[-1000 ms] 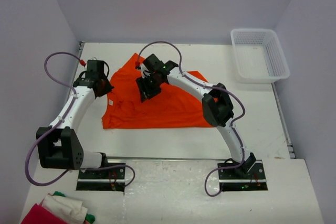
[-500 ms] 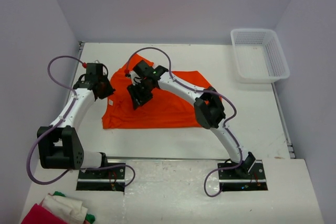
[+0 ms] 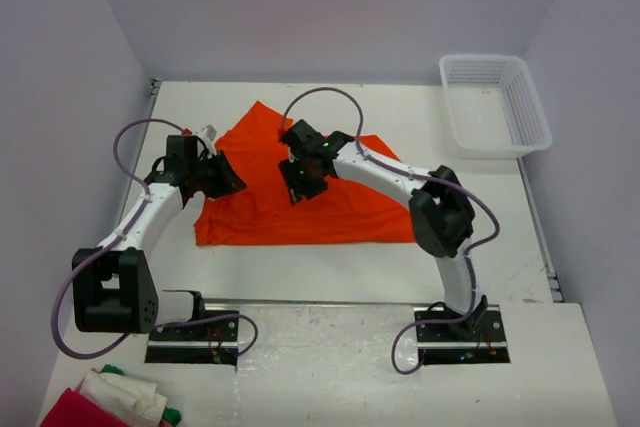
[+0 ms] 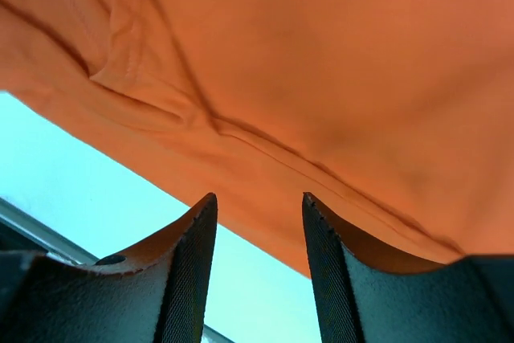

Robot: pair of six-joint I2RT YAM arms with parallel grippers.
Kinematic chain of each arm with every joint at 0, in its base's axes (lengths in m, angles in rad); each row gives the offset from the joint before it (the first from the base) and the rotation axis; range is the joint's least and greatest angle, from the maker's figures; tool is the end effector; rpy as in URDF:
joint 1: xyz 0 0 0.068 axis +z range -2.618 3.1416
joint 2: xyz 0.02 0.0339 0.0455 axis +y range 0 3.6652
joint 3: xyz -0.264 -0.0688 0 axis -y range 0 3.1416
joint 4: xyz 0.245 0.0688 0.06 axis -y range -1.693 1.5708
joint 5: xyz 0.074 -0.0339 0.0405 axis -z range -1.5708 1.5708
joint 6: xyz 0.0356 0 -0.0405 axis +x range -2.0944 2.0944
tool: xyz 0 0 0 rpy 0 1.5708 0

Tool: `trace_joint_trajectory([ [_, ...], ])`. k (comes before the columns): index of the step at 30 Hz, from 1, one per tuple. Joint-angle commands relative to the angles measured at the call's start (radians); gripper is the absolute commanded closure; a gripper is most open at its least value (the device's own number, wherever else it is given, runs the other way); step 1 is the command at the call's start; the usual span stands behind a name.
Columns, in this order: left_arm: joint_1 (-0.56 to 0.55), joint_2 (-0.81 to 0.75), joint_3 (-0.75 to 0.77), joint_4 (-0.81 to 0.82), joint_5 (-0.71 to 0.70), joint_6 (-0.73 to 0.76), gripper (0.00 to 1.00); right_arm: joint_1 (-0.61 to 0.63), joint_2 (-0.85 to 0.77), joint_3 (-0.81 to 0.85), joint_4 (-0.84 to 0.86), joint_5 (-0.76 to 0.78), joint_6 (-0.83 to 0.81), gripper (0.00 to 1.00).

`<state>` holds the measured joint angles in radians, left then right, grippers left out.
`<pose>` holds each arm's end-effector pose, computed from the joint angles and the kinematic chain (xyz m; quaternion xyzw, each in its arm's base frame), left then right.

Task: Fold and stack the t-shirts
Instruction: Fold the flattened tshirt in 1/3 of the way

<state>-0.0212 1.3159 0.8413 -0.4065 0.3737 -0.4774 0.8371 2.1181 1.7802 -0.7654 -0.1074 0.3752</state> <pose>0.2666 -0.0187 0.2277 -0.1479 0.9150 -0.2514 0.2788 0.3037 0.3425 0.2167 -0.2345 0.9428 0.1747 0.1603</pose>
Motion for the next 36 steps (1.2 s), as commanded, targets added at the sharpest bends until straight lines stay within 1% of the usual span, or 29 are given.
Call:
trace_joint_trajectory([
  [1,-0.025,-0.004,-0.007,0.080,0.137,0.029,0.72,-0.088,-0.240,-0.076,0.034,0.201,0.091,0.52],
  [3,-0.051,0.017,-0.014,0.080,0.128,0.029,0.72,-0.128,-0.335,-0.140,0.023,0.232,0.093,0.52],
  [6,-0.115,0.052,-0.008,0.083,0.073,0.025,0.72,-0.213,-0.423,-0.212,0.017,0.233,0.079,0.52],
  [8,-0.150,0.077,0.004,0.083,0.064,0.017,0.73,-0.260,-0.503,-0.240,0.017,0.232,0.068,0.52],
  [10,-0.169,0.114,0.018,0.062,0.021,0.016,0.75,-0.283,-0.571,-0.274,0.018,0.236,0.056,0.51],
  [14,-0.184,0.149,0.050,0.015,-0.051,0.010,0.78,-0.341,-0.650,-0.311,0.017,0.219,0.041,0.51],
  [17,-0.184,0.146,0.053,-0.017,-0.102,0.017,0.78,-0.362,-0.690,-0.335,0.018,0.213,0.033,0.51],
  [21,-0.186,0.134,0.042,-0.034,-0.159,0.020,0.75,-0.372,-0.708,-0.363,0.023,0.204,0.025,0.51],
  [36,-0.184,0.193,0.015,-0.012,-0.145,0.029,0.74,-0.383,-0.773,-0.421,0.032,0.209,0.016,0.51],
])
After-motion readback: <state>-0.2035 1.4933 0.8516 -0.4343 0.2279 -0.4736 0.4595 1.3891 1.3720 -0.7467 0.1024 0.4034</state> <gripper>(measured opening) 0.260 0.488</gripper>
